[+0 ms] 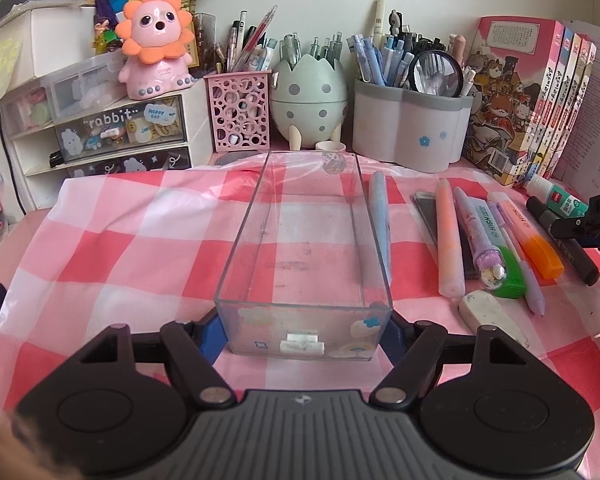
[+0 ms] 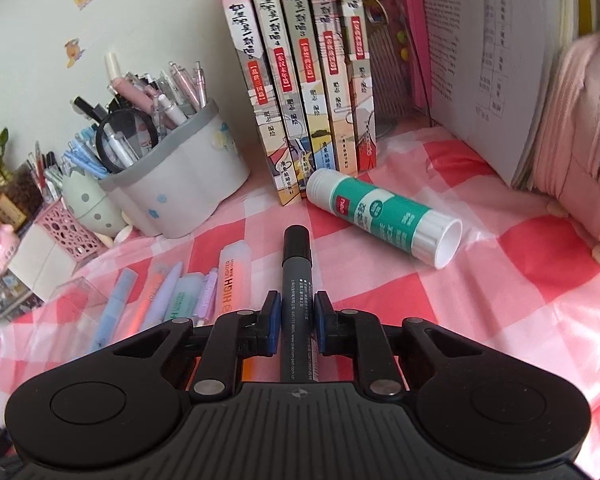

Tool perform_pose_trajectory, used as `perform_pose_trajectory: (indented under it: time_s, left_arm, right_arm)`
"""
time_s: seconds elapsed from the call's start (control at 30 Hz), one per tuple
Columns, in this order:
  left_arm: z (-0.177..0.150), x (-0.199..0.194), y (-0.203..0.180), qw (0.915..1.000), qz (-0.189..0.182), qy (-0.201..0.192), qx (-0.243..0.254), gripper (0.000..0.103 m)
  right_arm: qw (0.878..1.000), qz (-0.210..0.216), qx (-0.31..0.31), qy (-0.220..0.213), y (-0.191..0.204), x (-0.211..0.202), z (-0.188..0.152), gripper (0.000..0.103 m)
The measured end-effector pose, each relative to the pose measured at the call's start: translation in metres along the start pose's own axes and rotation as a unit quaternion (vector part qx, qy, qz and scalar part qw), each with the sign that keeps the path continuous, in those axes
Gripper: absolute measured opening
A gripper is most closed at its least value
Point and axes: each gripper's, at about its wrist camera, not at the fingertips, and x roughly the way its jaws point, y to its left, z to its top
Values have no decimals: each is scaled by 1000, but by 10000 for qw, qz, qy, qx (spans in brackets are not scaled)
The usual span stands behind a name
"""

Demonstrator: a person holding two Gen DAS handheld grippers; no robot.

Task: Organize stationery
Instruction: 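Carry the black marker with the right gripper and drop it into the clear box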

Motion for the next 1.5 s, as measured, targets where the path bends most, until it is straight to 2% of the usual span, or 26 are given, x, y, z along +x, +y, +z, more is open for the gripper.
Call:
perform_pose_trajectory:
  time_s: [0.23,0.4,0.53,0.7,1.07,1.33,1.43,1.47,1.5]
  left_arm:
    - [-8,-2,-5,9997,31,-250,-9,48]
    - [-8,-2,-4,9996,2,-282,0,48]
    - [-8,-2,-3,9996,-32,-277,31,48]
    - [-7,-2,-1,9993,-135,-269,204,48]
    - [-1,1,7,9983,-401,-101,411,48]
    - [-5,1,11,9968,-573,-249,499,48]
    - [-6,1,11,9966,-595,-274,491,48]
    - [-6,1,11,9966,-604,-275,486,48]
    - [-6,0,10,9965,-611,-281,490,48]
  right_arm:
    - [9987,420,247,136,20,-12,-2,15]
    - [9951,916,158,330,58,-16,0,15]
    - [9870,1463,11,670,95,-13,-1,16]
    - [9782,1824,-151,978,136,-6,-5,16]
    - [9799,1375,-358,1403,187,27,-11,16]
    - [9815,1032,-485,1541,203,42,-21,16]
    - [9765,1334,-346,1657,203,44,-23,20]
    - [9739,1475,-290,1700,203,44,-23,29]
    - [9728,1560,-269,1692,202,42,-23,31]
